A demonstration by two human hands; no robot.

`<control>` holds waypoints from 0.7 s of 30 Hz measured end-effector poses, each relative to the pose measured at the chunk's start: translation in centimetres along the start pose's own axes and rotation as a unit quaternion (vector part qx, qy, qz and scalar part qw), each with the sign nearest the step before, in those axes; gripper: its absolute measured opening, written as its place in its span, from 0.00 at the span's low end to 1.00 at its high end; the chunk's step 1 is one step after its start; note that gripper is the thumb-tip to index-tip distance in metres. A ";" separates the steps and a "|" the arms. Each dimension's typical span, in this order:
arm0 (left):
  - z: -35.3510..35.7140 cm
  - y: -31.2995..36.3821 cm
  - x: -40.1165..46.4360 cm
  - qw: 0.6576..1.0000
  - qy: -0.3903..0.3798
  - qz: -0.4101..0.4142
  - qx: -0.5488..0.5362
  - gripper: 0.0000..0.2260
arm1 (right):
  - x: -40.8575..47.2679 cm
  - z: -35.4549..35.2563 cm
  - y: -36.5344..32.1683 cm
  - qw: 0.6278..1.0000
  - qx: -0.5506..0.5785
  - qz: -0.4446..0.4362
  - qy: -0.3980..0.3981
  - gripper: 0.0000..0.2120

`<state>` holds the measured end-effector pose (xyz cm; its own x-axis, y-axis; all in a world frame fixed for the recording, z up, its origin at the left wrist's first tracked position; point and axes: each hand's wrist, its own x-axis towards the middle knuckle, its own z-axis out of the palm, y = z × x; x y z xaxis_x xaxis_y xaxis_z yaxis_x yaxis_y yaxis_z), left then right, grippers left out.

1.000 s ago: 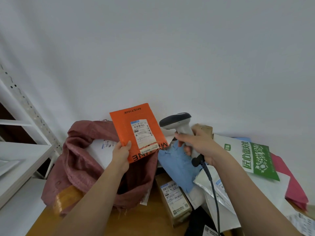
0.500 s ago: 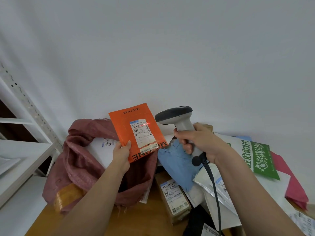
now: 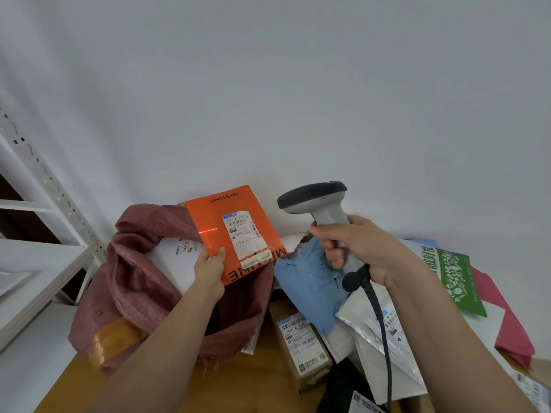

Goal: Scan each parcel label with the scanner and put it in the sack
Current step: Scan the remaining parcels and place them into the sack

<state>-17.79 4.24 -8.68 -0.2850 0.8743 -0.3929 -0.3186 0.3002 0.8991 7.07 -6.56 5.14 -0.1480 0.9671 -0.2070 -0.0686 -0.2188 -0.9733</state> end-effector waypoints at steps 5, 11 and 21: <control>-0.6 -0.1 0.6 1.000 0.015 -0.007 -0.003 0.11 | 0.2 0.3 -0.5 0.999 0.032 0.022 -0.006 0.11; -1.6 0.1 1.3 1.000 0.025 -0.008 -0.006 0.11 | 0.8 1.2 -0.7 1.000 -0.005 0.018 -0.007 0.12; -4.4 0.5 2.7 0.999 0.052 -0.006 -0.005 0.11 | 3.0 3.8 -0.6 0.999 -0.001 0.022 -0.024 0.11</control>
<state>-22.68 5.13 -10.10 -0.3728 0.8268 -0.4213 -0.3311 0.3057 0.8927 2.97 -4.06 5.44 -0.1981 0.9492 -0.2445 -0.0583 -0.2604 -0.9637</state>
